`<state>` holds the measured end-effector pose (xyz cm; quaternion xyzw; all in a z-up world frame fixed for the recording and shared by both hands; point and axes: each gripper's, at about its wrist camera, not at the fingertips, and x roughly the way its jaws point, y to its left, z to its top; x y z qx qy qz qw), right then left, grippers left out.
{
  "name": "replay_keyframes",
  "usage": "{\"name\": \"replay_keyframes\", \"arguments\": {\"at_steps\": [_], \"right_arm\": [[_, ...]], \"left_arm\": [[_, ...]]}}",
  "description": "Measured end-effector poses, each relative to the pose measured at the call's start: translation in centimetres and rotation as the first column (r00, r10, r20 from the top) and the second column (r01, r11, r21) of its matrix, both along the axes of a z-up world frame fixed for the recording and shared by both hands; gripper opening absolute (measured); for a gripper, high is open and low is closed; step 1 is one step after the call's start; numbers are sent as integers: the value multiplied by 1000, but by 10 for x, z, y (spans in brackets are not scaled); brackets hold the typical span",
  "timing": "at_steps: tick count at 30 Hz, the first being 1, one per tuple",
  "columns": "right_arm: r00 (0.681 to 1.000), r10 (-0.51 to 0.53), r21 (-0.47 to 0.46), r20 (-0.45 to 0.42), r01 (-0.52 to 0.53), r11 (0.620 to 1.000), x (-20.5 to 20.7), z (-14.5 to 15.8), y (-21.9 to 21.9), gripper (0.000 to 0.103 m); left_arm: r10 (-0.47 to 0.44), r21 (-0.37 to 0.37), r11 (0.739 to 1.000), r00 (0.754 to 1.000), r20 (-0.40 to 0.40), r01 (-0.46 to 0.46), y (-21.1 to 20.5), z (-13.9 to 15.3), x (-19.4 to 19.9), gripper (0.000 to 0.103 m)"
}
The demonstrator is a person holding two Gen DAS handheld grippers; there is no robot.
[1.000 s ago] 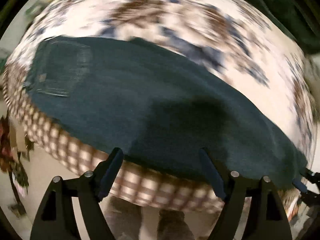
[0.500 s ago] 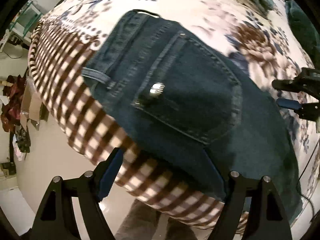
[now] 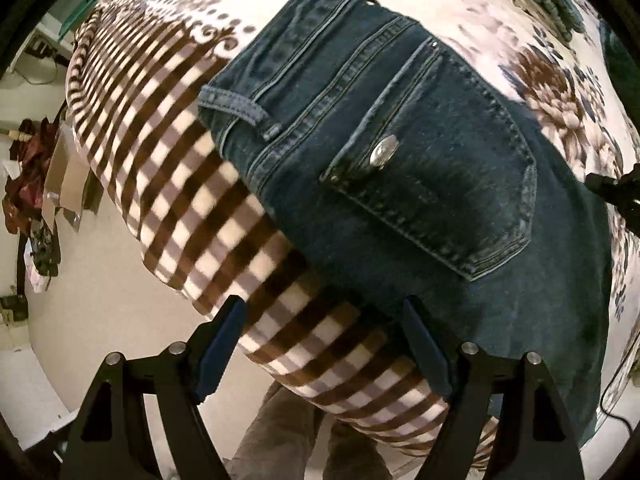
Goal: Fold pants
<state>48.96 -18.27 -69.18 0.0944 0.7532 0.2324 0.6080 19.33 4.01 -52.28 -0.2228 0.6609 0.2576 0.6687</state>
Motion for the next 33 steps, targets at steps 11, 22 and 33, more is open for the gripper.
{"name": "replay_keyframes", "arguments": {"at_steps": [11, 22, 33], "right_arm": [[990, -104, 85, -92, 112, 990, -3, 15, -65, 61], [766, -507, -3, -394, 551, 835, -233, -27, -110, 64], [650, -699, -21, -297, 728, 686, -279, -34, -135, 8]], "left_arm": [[48, -62, 997, 999, 16, -47, -10, 1, -10, 78], [288, -291, 920, 956, 51, -261, 18, -33, -21, 78], [353, -338, 900, 914, 199, -274, 23, -25, -47, 15]]}}
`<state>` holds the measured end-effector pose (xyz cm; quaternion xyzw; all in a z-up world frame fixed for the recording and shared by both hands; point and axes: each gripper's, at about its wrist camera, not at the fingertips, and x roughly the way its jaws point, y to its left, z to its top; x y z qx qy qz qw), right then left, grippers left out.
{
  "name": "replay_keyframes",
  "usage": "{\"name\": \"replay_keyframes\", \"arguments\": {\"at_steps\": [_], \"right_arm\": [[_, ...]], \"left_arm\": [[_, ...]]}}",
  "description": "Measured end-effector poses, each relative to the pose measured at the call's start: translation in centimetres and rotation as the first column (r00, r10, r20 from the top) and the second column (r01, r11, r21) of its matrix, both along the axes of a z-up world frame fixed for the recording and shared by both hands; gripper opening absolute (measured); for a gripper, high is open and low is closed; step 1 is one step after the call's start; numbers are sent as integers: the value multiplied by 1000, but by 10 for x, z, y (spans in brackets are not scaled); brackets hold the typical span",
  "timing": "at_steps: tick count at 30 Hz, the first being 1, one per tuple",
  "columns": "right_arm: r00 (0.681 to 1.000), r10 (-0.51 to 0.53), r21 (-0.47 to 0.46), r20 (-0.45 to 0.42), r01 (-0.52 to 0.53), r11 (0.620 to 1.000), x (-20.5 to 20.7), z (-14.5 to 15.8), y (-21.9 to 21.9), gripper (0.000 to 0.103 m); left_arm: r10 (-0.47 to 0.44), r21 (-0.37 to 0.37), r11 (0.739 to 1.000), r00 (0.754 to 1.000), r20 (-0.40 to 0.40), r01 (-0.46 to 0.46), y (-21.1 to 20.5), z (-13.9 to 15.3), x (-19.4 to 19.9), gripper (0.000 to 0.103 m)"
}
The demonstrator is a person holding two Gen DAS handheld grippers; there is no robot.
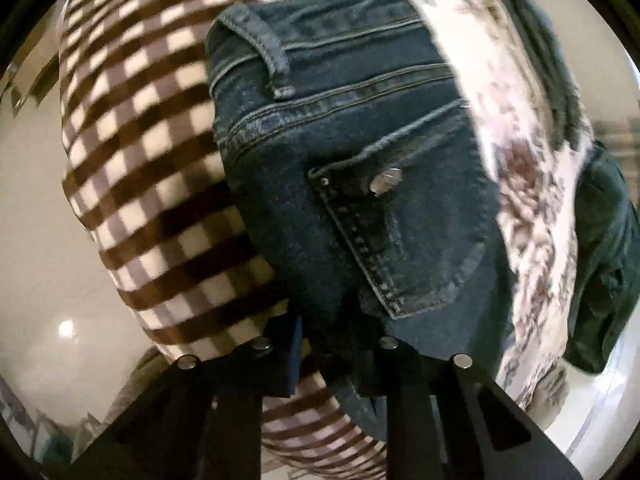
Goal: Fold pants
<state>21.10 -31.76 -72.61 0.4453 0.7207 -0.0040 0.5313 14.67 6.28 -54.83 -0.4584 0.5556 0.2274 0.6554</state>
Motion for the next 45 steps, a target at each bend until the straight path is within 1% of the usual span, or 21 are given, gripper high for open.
{"name": "replay_keyframes", "arguments": {"at_steps": [5, 11, 14, 15, 17, 19, 21, 23, 25, 27, 30, 31, 32, 33, 36, 39, 40, 42, 43, 44, 45], "right_arm": [[999, 38, -23, 8, -38, 999, -13, 16, -3, 7], [985, 157, -38, -71, -160, 986, -9, -3, -11, 11], [943, 307, 10, -125, -308, 951, 10, 5, -1, 37], [931, 347, 41, -115, -344, 938, 17, 12, 1, 42], [904, 423, 87, -65, -417, 905, 39, 35, 6, 65], [879, 478, 99, 13, -476, 874, 77, 56, 23, 66], [856, 513, 89, 63, -517, 852, 113, 65, 45, 70], [832, 542, 62, 117, -551, 832, 159, 60, 74, 70], [804, 583, 38, 120, -590, 806, 198, 44, 106, 70], [789, 609, 33, 79, -612, 790, 231, 24, 134, 70], [737, 676, -6, 3, -676, 737, 258, -8, 166, 70], [703, 711, -34, -25, -712, 702, 258, -15, 174, 62], [687, 726, -49, -28, -726, 686, 258, -17, 177, 27], [683, 730, -44, -20, -730, 682, 258, -19, 180, 14], [701, 713, -62, -11, -713, 699, 259, -10, 181, 10], [767, 641, -86, 24, -638, 766, 258, 1, 168, 8], [786, 616, -79, 48, -612, 787, 261, 3, 162, 0], [822, 562, -145, 95, -547, 825, 276, 13, 143, 0], [837, 535, -138, 119, -519, 843, 285, 14, 137, 0], [857, 497, -53, 136, -495, 867, 293, 15, 127, 1], [856, 500, -5, 129, -503, 864, 294, 14, 126, 1]], "left_arm": [[-61, 1, 998, 998, 7, 61, 2, 16, -11, 15], [-63, -34, 998, 996, -59, 61, 4, -9, -15, 8], [-77, -50, 996, 995, -64, 73, 6, -6, -10, 10], [-91, -48, 995, 994, -68, 87, 6, -2, -8, 10], [-140, -22, 990, 986, -90, 139, 0, 10, -2, 10], [-179, 26, 983, 979, -98, 182, -5, 26, 3, 13], [-228, 138, 959, 965, -132, 246, -12, 45, 12, 32], [-262, 234, 927, 952, -159, 294, -14, 56, 22, 82], [-288, 301, 895, 942, -172, 328, -14, 59, 39, 85], [-289, 327, 885, 942, -173, 332, -7, 57, 46, 85], [-293, 343, 876, 939, -180, 339, -3, 46, 70, 85], [-297, 347, 872, 937, -184, 344, -2, 43, 76, 85], [-302, 349, 869, 935, -187, 351, -2, 40, 81, 85], [-310, 349, 866, 932, -189, 359, -2, 38, 83, 85], [-333, 330, 860, 919, -212, 388, -3, 27, 86, 85], [-349, 305, 859, 906, -242, 412, -3, 11, 84, 85], [-353, 296, 859, 902, -247, 417, -2, 7, 82, 85], [-354, 289, 862, 903, -244, 416, 0, 4, 80, 85], [-357, 284, 863, 902, -243, 418, 1, 3, 80, 85], [-357, 280, 864, 902, -243, 417, 2, 4, 79, 85], [-358, 278, 865, 902, -241, 417, 3, 5, 78, 85]]}}
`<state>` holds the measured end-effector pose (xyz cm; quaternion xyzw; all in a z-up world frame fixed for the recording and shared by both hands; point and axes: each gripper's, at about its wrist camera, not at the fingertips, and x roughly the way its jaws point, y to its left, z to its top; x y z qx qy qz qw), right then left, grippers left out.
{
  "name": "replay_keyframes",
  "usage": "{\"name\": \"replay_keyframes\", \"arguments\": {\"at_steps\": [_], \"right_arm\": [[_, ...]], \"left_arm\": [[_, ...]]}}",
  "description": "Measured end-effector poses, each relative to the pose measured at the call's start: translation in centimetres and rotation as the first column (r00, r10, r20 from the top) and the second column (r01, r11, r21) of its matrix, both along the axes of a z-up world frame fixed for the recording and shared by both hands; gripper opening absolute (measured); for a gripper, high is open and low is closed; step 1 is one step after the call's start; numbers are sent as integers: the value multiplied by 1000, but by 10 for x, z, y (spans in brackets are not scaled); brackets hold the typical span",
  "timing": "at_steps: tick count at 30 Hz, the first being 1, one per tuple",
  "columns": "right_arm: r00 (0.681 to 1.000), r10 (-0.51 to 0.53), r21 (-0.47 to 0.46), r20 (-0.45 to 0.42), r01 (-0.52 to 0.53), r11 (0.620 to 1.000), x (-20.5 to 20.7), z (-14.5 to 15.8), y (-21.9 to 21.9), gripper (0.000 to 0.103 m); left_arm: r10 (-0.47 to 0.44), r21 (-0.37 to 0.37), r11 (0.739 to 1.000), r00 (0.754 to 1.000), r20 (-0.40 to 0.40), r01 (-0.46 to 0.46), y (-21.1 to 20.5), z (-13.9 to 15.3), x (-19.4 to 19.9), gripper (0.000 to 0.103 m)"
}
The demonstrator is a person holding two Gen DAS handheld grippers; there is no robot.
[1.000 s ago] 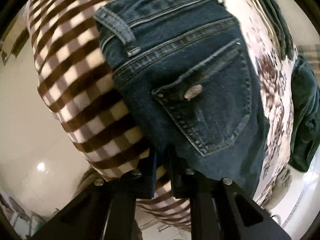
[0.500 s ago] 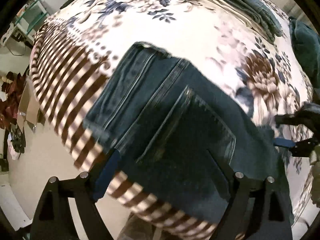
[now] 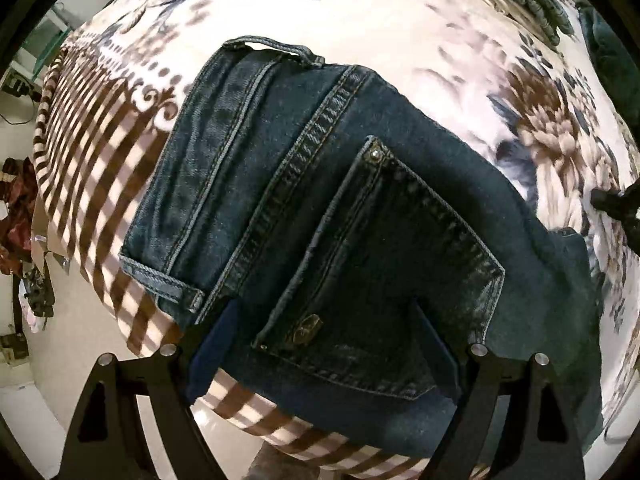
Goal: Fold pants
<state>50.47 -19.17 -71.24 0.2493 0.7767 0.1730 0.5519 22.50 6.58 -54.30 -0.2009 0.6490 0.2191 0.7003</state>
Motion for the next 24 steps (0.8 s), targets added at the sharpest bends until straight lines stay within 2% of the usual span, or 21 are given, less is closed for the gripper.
{"name": "replay_keyframes", "arguments": {"at_steps": [1, 3, 4, 5, 7, 9, 10, 11, 12, 14, 16, 19, 21, 22, 23, 24], "right_arm": [[997, 68, 23, -43, -67, 997, -1, -3, 5, 6], [976, 205, 20, -73, -204, 979, -10, -10, 19, 32], [965, 252, 19, -74, -251, 968, -15, -13, 25, 51], [944, 322, 20, -77, -321, 947, -23, -17, 35, 58], [909, 407, 7, -89, -408, 913, -36, -25, 45, 59], [891, 450, -4, -52, -451, 892, -47, -23, 46, 57], [890, 454, -16, -27, -455, 890, -49, -21, 45, 45], [894, 447, -18, 9, -447, 894, -49, -17, 44, 23], [900, 436, -54, 30, -434, 899, -48, -14, 41, 10], [934, 356, -80, 46, -351, 933, -44, -9, 40, 7], [953, 295, -91, 68, -289, 953, -38, -6, 33, 5], [970, 232, -65, 76, -227, 972, -25, -7, 15, 4], [985, 154, -8, 78, -154, 988, -23, 3, -7, 8], [987, 134, -1, 88, -134, 991, -22, 11, -23, 25], [988, 89, 7, 125, -90, 996, -30, 24, -43, 57], [986, 55, 7, 159, -57, 998, -36, 33, -61, 73]], "left_arm": [[-2, -5, 1000, 1000, 2, 2, 1, 1, 1, 85], [1, -16, 1000, 1000, 0, -1, 4, 1, 0, 85], [3, -18, 1000, 1000, 0, -3, 5, 1, -1, 85], [3, -19, 1000, 1000, 0, -3, 6, 1, 1, 85], [8, -22, 1000, 1000, 0, -8, 7, 1, 2, 85], [8, -26, 1000, 1000, -1, -8, 6, 1, 2, 85], [1, -23, 1000, 1000, -3, -1, 6, 1, 2, 85], [-3, -22, 1000, 1000, -2, 3, 6, 0, 2, 85], [-7, -18, 1000, 1000, -1, 7, 4, 0, 2, 85], [-15, -15, 1000, 1000, 1, 15, 1, -1, 2, 85], [-26, -6, 1000, 1000, 1, 26, -2, -2, 2, 85], [-36, 2, 999, 999, -7, 36, -7, -3, 1, 85], [-50, 6, 999, 999, -7, 50, -13, 2, 1, 85], [-58, 9, 998, 998, -1, 58, -17, 6, 0, 85], [-71, 11, 997, 997, 11, 71, -24, 12, -1, 85], [-86, 10, 996, 996, 20, 85, -30, 17, -2, 85]]}}
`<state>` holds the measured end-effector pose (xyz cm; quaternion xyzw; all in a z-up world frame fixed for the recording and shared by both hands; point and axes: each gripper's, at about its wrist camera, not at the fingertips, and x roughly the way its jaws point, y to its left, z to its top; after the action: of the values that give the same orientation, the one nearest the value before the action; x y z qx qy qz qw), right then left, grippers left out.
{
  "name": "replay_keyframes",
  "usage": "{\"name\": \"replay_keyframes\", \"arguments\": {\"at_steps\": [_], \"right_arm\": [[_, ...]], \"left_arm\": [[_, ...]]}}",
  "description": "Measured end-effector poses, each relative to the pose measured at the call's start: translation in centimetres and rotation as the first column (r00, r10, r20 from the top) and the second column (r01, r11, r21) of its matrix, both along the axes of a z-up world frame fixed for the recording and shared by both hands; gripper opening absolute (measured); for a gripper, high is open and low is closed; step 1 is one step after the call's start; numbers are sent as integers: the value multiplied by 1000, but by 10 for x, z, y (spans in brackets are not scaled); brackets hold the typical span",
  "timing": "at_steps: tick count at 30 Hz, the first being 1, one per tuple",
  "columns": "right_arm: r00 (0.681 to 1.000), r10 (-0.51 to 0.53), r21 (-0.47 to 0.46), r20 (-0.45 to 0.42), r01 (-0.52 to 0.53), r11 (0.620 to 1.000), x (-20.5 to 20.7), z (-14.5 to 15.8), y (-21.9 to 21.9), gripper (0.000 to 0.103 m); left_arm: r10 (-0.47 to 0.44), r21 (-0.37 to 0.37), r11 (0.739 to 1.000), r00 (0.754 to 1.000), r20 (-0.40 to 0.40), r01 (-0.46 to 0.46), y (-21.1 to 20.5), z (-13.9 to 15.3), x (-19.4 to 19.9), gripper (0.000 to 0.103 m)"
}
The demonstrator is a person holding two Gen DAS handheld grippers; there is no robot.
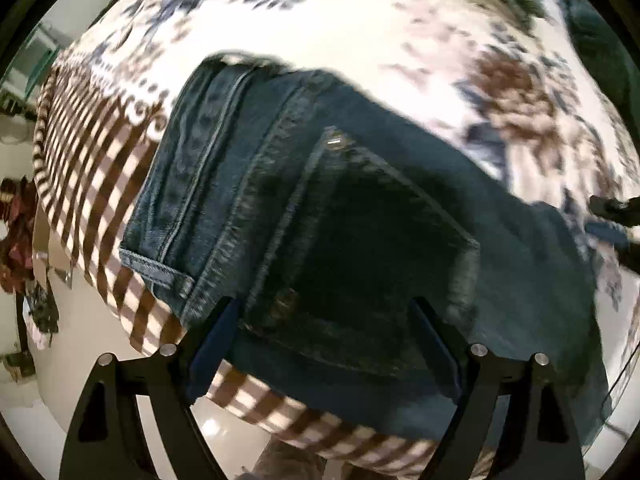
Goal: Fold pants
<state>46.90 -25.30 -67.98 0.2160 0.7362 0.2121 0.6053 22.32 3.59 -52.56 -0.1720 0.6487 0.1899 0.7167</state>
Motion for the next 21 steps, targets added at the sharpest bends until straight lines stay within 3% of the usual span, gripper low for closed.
{"name": "replay_keyframes", "arguments": {"at_steps": [1, 3, 5, 7, 10, 14, 15, 16, 19, 21], "right_arm": [[996, -69, -3, 57, 69, 998, -14, 13, -31, 92], [976, -194, -3, 103, 195, 981, -49, 30, -83, 92], [946, -310, -27, 92, 314, 949, -90, 36, -136, 92], [894, -442, -57, 77, 447, 893, -131, 39, -202, 92], [772, -634, -97, 38, 635, 767, -204, 30, -295, 93], [562, -824, -107, 70, 825, 554, -286, 15, -397, 92], [524, -847, -115, 86, 850, 514, -300, 10, -415, 91], [461, -881, -110, 110, 886, 450, -317, 8, -445, 90], [352, -930, -37, 103, 936, 350, -341, -9, -507, 90], [320, -944, -1, 80, 947, 321, -346, -23, -524, 90]], "left_arm": [[-22, -4, 1000, 1000, 15, 22, -11, 8, -1, 85], [-60, -9, 998, 997, 38, 61, -31, 19, -2, 85], [-106, -19, 994, 993, 55, 107, -60, 27, -2, 85], [-160, -36, 986, 986, 55, 162, -97, 27, -1, 85], [-203, -77, 976, 978, 39, 205, -140, 19, 4, 85], [-253, -116, 960, 967, 36, 256, -195, 4, 18, 85], [-261, -116, 958, 965, 31, 263, -204, -1, 22, 85], [-271, -118, 955, 962, 26, 272, -217, -9, 26, 85], [-262, -143, 955, 965, -5, 258, -238, -31, 29, 85], [-242, -143, 962, 970, -39, 234, -244, -51, 30, 86]]}}
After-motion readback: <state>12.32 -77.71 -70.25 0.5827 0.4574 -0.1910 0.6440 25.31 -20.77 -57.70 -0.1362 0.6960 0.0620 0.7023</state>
